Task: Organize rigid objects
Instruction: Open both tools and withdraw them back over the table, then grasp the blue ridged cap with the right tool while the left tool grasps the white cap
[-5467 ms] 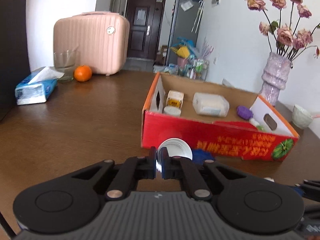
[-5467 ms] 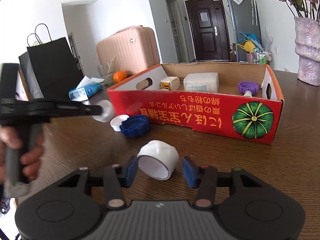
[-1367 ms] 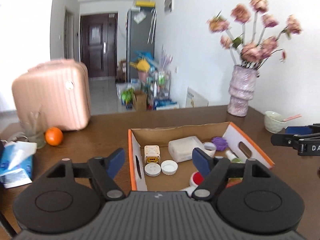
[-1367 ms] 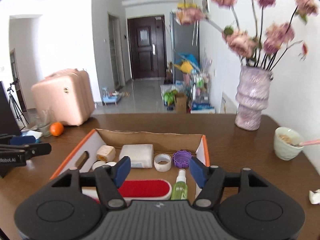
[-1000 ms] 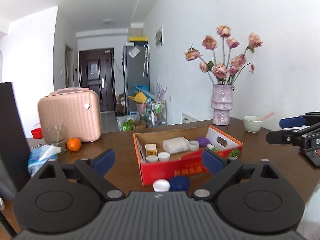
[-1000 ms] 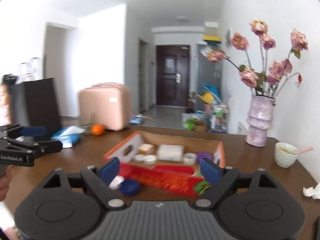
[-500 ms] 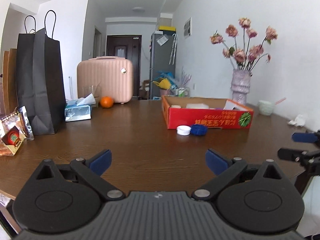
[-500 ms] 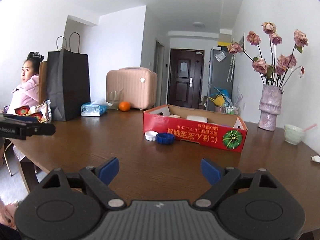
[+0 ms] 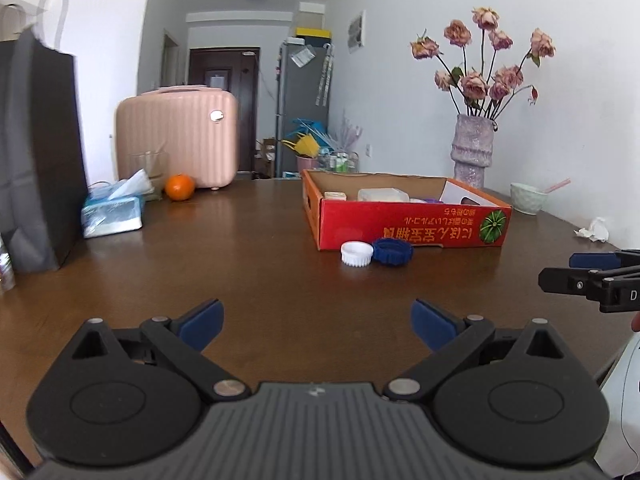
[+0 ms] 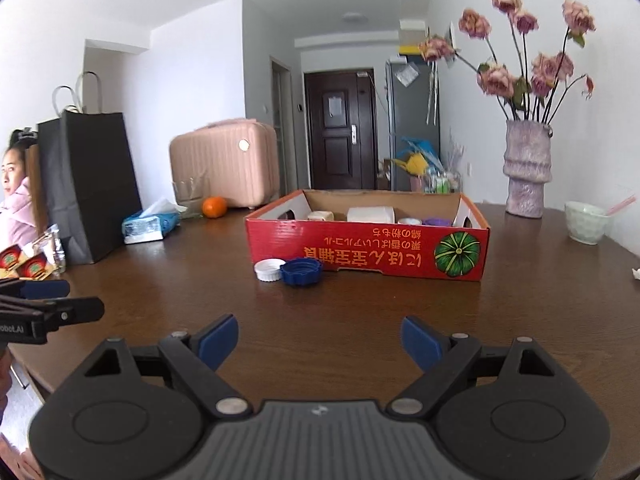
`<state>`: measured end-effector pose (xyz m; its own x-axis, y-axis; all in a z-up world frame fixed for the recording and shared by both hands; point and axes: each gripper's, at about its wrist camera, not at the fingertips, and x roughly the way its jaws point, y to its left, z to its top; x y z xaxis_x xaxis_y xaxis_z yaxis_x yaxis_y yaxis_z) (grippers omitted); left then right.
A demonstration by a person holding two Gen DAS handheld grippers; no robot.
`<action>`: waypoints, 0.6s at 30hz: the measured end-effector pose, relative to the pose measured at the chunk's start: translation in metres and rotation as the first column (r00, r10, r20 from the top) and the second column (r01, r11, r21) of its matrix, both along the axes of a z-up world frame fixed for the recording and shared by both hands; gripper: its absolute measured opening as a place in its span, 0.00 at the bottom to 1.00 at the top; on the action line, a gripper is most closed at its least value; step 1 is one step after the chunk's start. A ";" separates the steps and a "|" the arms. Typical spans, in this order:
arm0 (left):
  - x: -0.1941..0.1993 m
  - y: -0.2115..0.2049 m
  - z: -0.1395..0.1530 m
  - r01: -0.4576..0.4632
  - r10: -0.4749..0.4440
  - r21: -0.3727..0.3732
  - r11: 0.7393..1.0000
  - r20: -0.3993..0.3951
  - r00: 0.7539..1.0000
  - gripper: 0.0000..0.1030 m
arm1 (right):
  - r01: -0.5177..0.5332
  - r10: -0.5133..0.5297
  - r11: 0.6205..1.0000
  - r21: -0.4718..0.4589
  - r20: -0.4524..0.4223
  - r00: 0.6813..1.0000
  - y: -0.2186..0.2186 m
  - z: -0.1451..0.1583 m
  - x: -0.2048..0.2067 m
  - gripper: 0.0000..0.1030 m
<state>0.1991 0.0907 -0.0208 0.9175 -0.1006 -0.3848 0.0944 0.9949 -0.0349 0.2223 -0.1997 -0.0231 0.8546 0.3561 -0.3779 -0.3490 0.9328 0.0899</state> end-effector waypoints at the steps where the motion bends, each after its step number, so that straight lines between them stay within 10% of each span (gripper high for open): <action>1: 0.013 0.001 0.002 0.011 -0.011 -0.004 1.000 -0.014 1.000 0.99 | -0.004 0.004 1.000 -0.001 -0.004 1.000 0.003 0.002 0.008 0.86; 18: 0.197 0.044 -0.019 0.107 -0.137 -0.111 0.988 -0.312 0.940 0.88 | -0.077 0.072 0.997 -0.005 -0.307 0.949 0.078 -0.019 0.187 0.82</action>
<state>0.3966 0.1345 -0.0403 0.7271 -0.2523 -0.6384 0.1837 0.9676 -0.1732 0.4090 -0.1212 -0.0420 0.6680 0.4056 -0.6239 -0.3755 0.9076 0.1879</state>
